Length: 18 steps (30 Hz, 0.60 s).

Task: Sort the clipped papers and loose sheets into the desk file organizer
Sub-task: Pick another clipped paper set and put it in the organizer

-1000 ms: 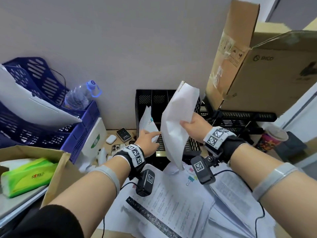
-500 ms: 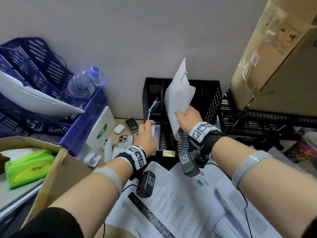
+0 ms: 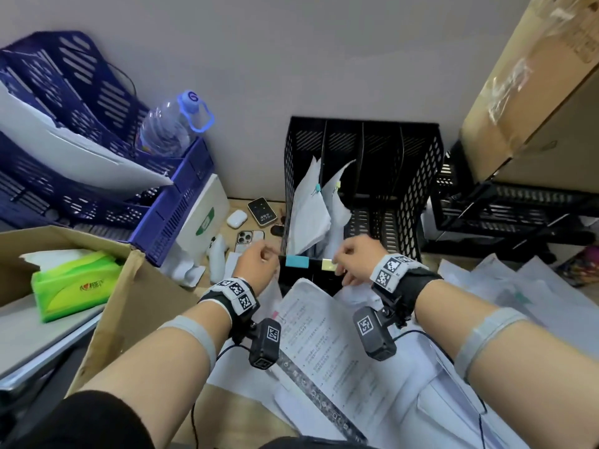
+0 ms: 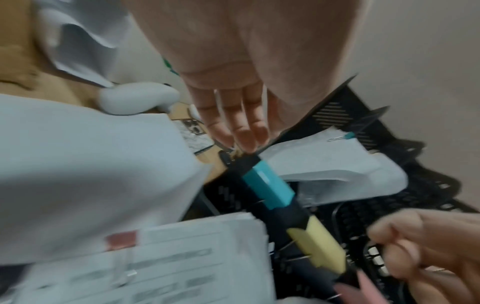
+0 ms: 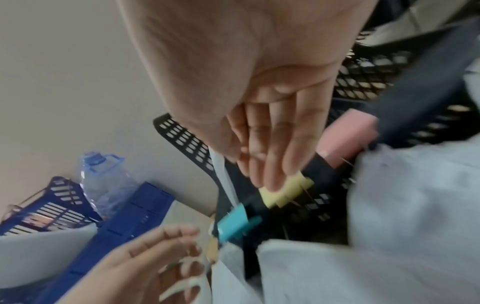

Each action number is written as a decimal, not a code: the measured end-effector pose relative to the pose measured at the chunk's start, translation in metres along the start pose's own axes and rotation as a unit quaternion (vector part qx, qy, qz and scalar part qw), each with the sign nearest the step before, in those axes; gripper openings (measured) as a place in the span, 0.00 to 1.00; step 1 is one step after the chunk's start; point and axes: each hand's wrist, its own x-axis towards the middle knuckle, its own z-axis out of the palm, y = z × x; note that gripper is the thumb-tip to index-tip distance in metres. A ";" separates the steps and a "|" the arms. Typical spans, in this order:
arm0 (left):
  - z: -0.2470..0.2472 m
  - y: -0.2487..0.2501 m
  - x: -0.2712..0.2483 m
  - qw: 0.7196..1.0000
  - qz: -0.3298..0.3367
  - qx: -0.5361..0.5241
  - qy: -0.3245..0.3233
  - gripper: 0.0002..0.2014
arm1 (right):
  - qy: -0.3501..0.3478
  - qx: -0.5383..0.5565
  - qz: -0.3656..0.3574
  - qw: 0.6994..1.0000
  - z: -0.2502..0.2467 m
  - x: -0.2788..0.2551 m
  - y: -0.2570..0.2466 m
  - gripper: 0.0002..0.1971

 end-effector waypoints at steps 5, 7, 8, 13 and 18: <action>0.008 -0.074 -0.021 0.962 -0.123 0.185 -0.159 0.03 | -0.110 -0.155 0.087 0.978 0.042 -0.018 0.059 0.12; 0.014 -0.093 -0.031 0.943 -0.148 0.227 -0.191 0.10 | -0.087 -0.253 0.095 0.959 0.058 -0.023 0.080 0.21; 0.017 -0.099 -0.036 0.941 -0.150 0.234 -0.196 0.14 | -0.076 -0.258 0.099 0.958 0.065 -0.025 0.089 0.26; 0.025 -0.109 -0.053 0.954 -0.113 0.197 -0.194 0.16 | -0.035 -0.168 0.113 0.979 0.090 -0.036 0.115 0.38; 0.013 -0.096 -0.063 0.976 -0.040 0.100 -0.188 0.07 | 0.053 -0.153 0.081 0.983 0.085 -0.044 0.114 0.37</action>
